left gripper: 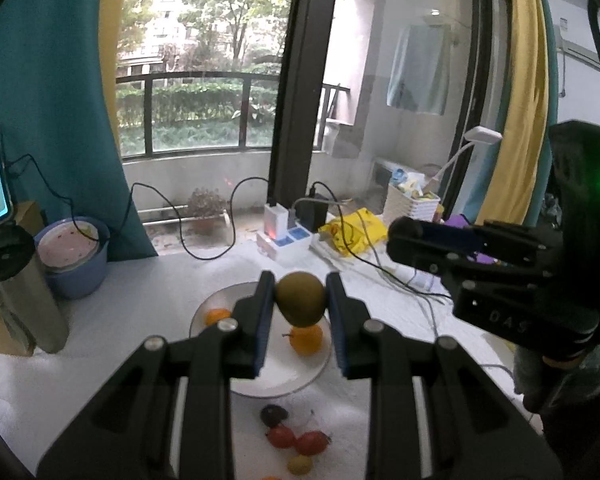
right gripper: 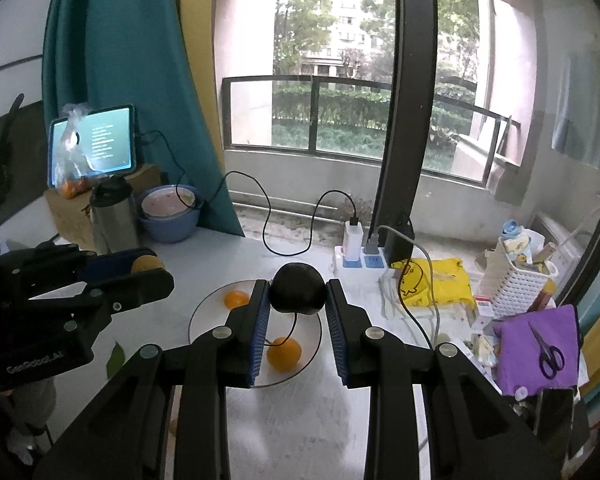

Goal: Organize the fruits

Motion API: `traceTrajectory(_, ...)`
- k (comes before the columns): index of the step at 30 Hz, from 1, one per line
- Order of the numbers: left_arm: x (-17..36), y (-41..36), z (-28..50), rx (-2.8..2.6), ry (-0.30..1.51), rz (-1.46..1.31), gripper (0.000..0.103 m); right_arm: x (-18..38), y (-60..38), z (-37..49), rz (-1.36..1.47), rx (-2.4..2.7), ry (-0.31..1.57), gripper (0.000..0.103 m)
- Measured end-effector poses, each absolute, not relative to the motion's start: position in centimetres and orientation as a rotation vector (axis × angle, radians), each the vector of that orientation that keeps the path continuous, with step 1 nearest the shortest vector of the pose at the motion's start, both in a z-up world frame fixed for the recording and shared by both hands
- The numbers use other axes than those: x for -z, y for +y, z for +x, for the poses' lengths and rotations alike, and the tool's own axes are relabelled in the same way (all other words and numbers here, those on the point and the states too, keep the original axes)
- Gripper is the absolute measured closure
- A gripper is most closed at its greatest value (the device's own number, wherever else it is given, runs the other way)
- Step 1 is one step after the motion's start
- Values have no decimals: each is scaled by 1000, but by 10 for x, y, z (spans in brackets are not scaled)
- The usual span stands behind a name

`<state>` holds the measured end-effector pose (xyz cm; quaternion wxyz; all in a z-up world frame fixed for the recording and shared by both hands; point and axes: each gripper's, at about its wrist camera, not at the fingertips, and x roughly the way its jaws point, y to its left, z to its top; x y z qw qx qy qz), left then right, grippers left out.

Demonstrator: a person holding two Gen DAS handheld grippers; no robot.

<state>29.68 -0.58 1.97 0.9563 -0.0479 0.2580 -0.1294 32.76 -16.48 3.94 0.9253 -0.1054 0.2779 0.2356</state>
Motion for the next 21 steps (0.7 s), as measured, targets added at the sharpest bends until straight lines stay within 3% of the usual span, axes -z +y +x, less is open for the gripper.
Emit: traceTrajectory(21,43,6,381,246,630,-107,76,16,-142,412,-218,-520,674,73)
